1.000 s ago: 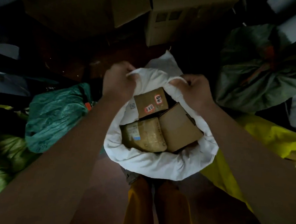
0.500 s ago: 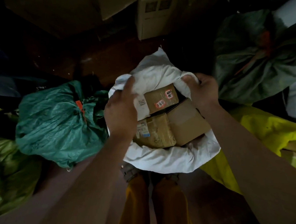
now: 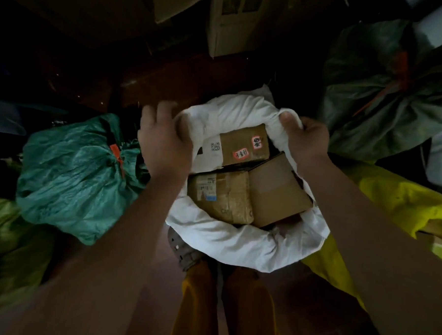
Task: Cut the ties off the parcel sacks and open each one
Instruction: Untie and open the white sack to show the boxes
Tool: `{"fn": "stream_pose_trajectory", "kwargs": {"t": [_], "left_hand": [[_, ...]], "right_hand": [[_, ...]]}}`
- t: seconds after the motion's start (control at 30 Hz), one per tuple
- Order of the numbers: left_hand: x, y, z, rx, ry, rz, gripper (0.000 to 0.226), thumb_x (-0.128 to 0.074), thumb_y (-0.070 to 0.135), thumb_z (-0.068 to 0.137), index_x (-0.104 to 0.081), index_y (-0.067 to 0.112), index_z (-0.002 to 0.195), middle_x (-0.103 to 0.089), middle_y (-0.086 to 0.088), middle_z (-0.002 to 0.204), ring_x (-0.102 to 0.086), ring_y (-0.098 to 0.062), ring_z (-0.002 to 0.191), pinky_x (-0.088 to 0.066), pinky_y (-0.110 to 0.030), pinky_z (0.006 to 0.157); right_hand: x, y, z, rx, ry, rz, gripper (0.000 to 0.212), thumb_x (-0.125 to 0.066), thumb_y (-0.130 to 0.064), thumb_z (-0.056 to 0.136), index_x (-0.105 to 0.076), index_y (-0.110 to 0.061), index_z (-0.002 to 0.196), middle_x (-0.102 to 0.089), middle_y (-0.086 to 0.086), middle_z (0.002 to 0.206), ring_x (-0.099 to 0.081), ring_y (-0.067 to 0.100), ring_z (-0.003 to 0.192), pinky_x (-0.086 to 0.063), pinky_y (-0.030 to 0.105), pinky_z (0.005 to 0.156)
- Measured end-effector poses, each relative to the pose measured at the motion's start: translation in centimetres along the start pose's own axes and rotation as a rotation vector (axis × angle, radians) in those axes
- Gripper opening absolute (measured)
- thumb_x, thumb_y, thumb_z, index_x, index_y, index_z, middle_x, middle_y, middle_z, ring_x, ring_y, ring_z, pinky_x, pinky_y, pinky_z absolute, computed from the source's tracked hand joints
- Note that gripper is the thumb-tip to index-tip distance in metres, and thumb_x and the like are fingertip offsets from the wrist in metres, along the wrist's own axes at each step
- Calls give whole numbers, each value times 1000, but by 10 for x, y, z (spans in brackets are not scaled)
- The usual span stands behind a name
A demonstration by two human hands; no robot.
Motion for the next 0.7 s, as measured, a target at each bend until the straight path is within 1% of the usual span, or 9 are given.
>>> {"fn": "stream_pose_trajectory", "kwargs": {"t": [0.07,0.13,0.2,0.27,0.4,0.47,0.57,0.63,0.7], "left_hand": [[4,8,-29,-88,10,208,38,-50,38,94,-53,12,122,-50,-17,114,-50,-33,98,-39,-39,80],[-11,1,-51,-68,-117,326,57,-53,45,94,-36,19,142,-43,-17,130,-47,-34,108,-43,-45,84],[-25,-14,-60,5,-228,242,66,-56,28,95,-21,22,151,-33,-14,143,-45,-35,120,-48,-48,88],[-28,-23,-57,36,-241,68,66,-55,9,93,-25,20,151,-37,-12,145,-48,-33,122,-47,-43,90],[-19,-35,-35,16,-254,-241,43,-64,7,87,-58,11,130,-64,-2,119,-58,-10,105,-39,-8,87],[-29,-58,-29,185,-380,-387,38,-69,7,83,-66,11,120,-68,4,104,-63,-8,94,-46,-14,80],[-52,-80,-38,486,-574,-693,35,-69,-1,80,-67,6,114,-73,8,81,-68,-9,75,-54,-25,71],[-55,-80,-36,526,-579,-738,30,-69,-1,81,-67,3,111,-73,10,73,-67,-4,68,-55,-20,64],[-50,-73,-32,470,-533,-680,25,-69,2,82,-69,5,107,-71,14,72,-65,2,67,-52,-17,61]], "right_hand": [[-3,0,2,8,0,2,21,-67,-35,90,-65,-19,76,-61,-9,68,-56,-6,58,-43,9,49],[-4,0,4,31,11,-11,21,-67,-36,90,-64,-21,75,-59,-12,66,-54,-11,53,-40,6,47],[-3,1,5,54,16,-57,23,-65,-39,91,-63,-21,76,-58,-13,66,-54,-8,57,-38,5,47],[-1,0,8,66,0,-126,29,-62,-41,93,-59,-22,70,-54,-13,65,-51,-5,60,-37,8,49],[20,-7,13,59,7,-134,39,-63,-36,93,-51,-25,58,-49,-15,48,-48,-7,45,-32,6,42],[27,-5,14,60,3,-173,42,-64,-37,92,-50,-21,56,-49,-15,45,-46,-5,45,-34,11,44],[27,4,18,-9,11,-194,37,-65,-41,90,-57,-19,61,-56,-6,61,-52,2,58,-39,19,54],[22,4,22,-55,22,-164,36,-66,-42,90,-58,-20,62,-58,-6,64,-54,3,61,-39,17,54],[18,2,24,-66,24,-170,35,-65,-44,90,-59,-19,66,-59,-6,66,-56,4,64,-40,16,55]]}}
Point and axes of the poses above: each hand's wrist, its own z-axis towards the middle knuckle, its own x-axis out of the back of the hand, y = z × x, the point moved 9 cm from there along z, towards the middle knuckle
